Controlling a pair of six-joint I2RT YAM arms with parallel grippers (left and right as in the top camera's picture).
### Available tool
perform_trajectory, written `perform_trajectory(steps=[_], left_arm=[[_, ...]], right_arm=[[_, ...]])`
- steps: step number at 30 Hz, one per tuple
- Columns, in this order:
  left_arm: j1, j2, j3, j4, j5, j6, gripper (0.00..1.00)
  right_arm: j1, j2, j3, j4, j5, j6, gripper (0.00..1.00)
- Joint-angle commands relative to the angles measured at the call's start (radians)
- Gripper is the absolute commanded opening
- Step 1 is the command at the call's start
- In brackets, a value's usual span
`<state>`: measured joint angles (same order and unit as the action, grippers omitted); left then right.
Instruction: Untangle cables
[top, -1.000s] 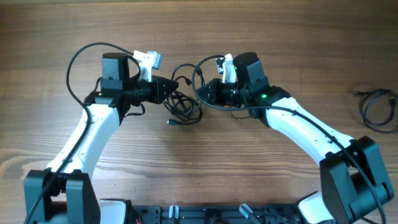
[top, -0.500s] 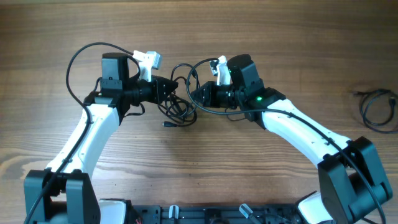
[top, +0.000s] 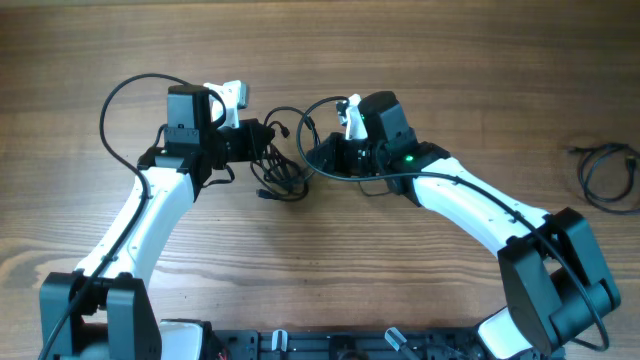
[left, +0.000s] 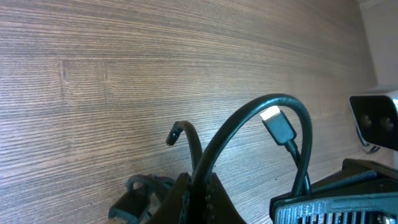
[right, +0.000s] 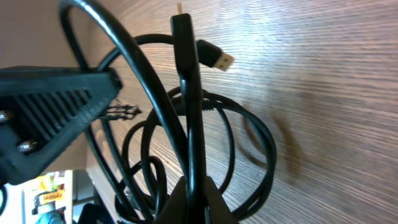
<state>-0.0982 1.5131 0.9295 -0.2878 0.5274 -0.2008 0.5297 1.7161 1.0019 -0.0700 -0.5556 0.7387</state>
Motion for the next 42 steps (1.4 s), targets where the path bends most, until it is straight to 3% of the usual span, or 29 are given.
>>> perform_trajectory(steps=[1, 5, 17, 26, 36, 42], left_arm=[[-0.003, 0.008, 0.015, 0.008, -0.040, -0.051, 0.06], [-0.003, 0.008, 0.015, -0.021, -0.205, -0.204, 0.04], [-0.003, 0.008, 0.015, -0.039, -0.227, -0.257, 0.04], [-0.003, 0.008, 0.015, -0.042, -0.226, -0.256, 0.46], [-0.003, 0.008, 0.015, -0.042, -0.221, -0.256, 0.60], [-0.003, 0.008, 0.015, -0.042, -0.221, -0.256, 0.60]], right_arm=[[0.010, 0.013, 0.004, -0.042, 0.073, 0.053, 0.04], [0.010, 0.013, 0.004, -0.121, 0.182, 0.154, 0.04], [0.010, 0.013, 0.004, -0.153, 0.296, 0.151, 0.05], [0.015, 0.014, 0.004, -0.172, 0.240, 0.151, 0.05], [0.048, 0.015, 0.004, -0.169, 0.240, 0.150, 0.05], [0.067, 0.015, 0.004, -0.047, 0.149, -0.063, 0.04]])
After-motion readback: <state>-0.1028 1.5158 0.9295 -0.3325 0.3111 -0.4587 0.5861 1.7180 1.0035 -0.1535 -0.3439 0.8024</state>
